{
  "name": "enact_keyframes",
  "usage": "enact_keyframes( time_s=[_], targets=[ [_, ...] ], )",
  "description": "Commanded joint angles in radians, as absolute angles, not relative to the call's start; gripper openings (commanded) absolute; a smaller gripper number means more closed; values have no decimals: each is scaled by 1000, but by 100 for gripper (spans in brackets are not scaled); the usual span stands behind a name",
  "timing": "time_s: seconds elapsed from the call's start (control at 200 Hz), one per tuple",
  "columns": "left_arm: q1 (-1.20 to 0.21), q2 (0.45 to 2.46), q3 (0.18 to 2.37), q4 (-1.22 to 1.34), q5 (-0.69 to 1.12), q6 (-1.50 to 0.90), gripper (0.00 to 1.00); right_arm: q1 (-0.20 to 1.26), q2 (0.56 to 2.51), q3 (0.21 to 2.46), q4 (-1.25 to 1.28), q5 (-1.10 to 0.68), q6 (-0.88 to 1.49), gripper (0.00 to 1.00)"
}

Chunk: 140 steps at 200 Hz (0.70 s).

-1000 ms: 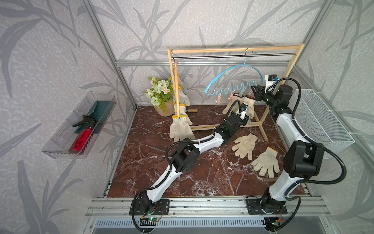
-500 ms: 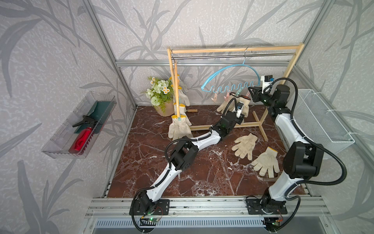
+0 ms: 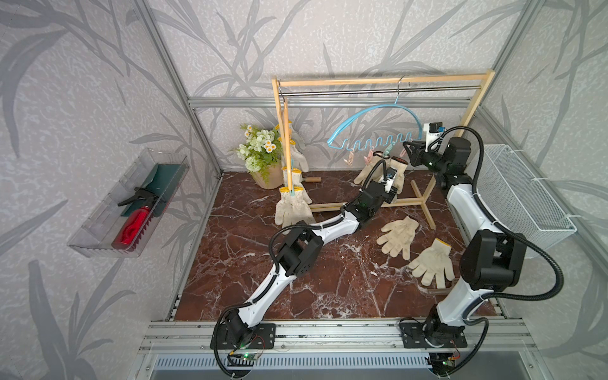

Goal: Clip the gloves onto a hanger to dry
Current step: Clamp the glove onto the hanger.

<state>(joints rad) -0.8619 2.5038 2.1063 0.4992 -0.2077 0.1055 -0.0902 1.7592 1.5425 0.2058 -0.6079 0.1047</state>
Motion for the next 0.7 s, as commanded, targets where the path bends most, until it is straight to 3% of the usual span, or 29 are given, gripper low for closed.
enact_keyframes(
  time_s=[0.0,0.615,0.695],
  targets=[
    [-856,2511,2158,517,-208,129,0,-82,1753,1582,204,-629,98,16],
    [-854,2503,2220,524,-193,129,0,-66,1755,1570,202,-638,95,16],
    [-855,2500,2217,521,-192,130,0,-66,1751,1567,207,-634,95,25]
  ],
)
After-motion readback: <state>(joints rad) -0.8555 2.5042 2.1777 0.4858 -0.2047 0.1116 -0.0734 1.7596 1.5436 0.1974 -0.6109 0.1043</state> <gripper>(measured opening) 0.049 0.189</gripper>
